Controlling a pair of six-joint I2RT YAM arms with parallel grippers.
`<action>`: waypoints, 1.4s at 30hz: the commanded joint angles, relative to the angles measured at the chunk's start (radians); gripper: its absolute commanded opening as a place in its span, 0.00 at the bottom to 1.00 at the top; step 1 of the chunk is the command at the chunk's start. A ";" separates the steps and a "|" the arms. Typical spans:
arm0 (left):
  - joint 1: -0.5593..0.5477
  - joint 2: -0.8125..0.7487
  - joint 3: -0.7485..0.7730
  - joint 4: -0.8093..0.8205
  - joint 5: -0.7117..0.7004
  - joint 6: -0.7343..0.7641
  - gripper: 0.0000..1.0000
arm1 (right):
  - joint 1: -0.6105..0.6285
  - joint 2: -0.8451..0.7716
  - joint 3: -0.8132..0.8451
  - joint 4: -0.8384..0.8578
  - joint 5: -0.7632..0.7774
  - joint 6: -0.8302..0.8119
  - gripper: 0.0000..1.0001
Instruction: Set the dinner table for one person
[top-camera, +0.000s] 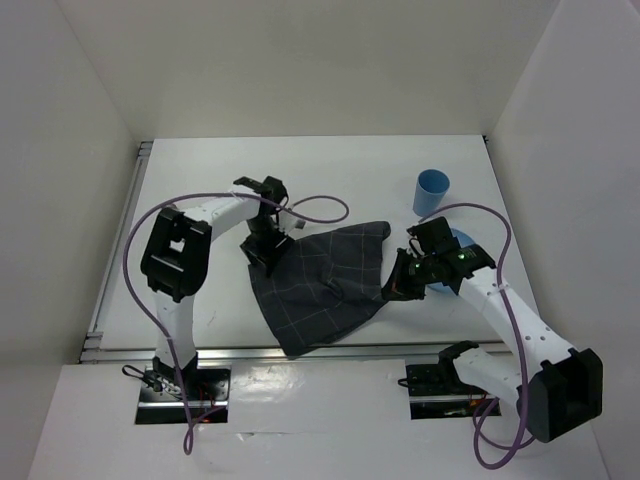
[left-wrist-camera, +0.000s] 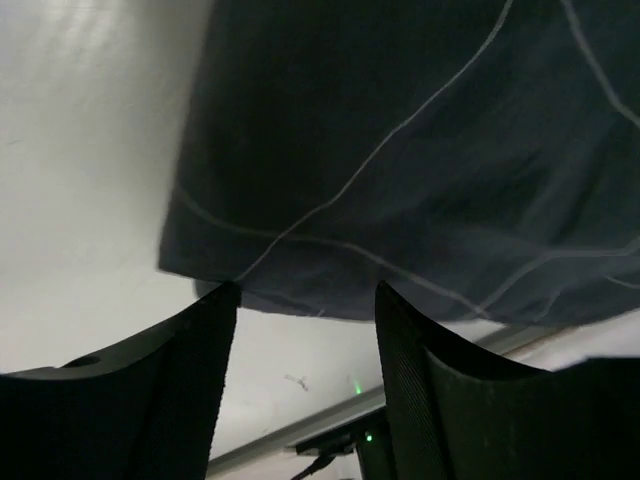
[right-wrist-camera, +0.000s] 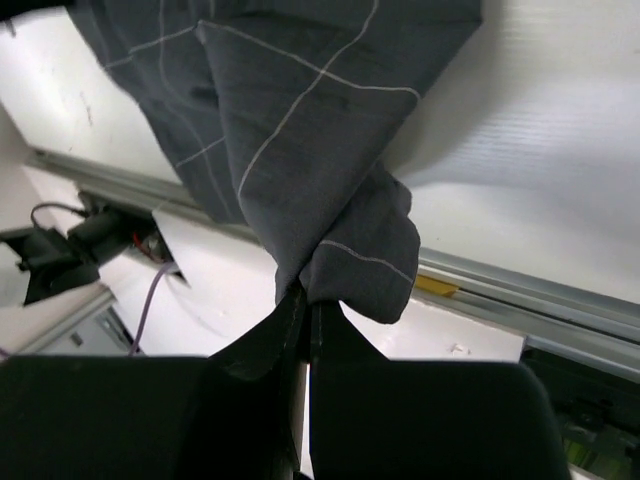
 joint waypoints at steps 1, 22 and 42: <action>-0.033 -0.030 -0.066 0.085 0.010 0.002 0.65 | -0.011 -0.002 -0.016 0.033 0.081 0.028 0.00; -0.195 -0.478 -0.306 -0.194 0.227 0.528 0.43 | -0.074 0.600 0.326 0.279 0.117 -0.157 0.00; -0.073 0.346 0.707 0.223 -0.262 -0.239 0.76 | -0.067 0.568 0.253 0.279 0.090 -0.202 0.00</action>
